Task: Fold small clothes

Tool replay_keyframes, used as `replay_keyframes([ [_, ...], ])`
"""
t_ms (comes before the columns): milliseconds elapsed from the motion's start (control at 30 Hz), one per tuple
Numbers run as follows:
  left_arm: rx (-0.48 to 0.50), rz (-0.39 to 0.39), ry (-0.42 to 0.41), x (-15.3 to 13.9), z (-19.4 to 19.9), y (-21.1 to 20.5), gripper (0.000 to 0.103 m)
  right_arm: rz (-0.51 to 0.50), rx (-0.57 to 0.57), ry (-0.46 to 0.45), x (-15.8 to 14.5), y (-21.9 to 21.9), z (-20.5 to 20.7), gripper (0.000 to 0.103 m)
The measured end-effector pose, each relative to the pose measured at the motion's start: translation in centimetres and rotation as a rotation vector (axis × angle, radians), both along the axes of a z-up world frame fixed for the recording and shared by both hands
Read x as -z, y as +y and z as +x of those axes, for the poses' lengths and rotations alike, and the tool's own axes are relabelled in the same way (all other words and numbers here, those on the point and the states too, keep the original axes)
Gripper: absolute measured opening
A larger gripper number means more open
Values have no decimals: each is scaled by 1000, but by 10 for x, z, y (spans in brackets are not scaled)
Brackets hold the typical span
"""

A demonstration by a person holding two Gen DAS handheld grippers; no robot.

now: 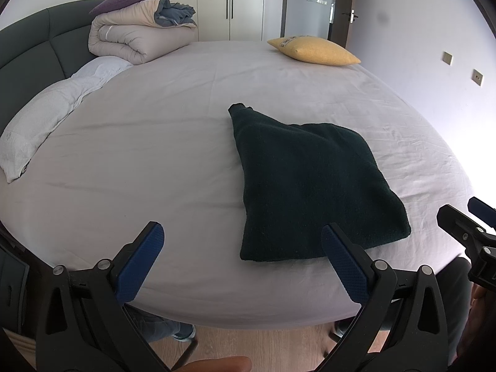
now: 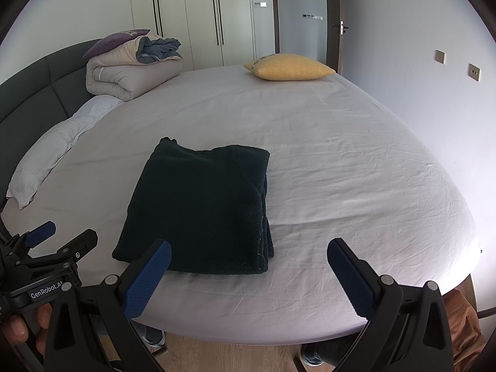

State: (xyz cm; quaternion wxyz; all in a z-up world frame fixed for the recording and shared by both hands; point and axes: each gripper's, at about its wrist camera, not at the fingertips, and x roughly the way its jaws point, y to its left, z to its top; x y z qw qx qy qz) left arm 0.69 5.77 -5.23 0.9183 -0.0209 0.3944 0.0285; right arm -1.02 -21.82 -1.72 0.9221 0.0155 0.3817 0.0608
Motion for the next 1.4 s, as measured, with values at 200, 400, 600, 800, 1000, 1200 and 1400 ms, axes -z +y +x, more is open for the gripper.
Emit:
replay_keyframes([
  [200,-1,0,0,0,0,0,103,1,2,-2,1,0,-1,103],
  [400,0,0,0,0,1,1,103,1,1,-1,1,0,0,103],
  [600,0,-1,1,0,0,1,103,1,1,-1,1,0,0,103],
  [800,-1,-2,2,0,0,1,103,1,1,0,1,0,0,103],
  [1000,-2,-3,3,0,-1,0,103,1,1,0,1,0,-1,103],
  [1200,-3,-4,4,0,-1,0,103,1,2,1,3,0,-1,103],
  [1400,-3,-6,6,1,-3,-2,103,3,3,3,4,0,-2,103],
])
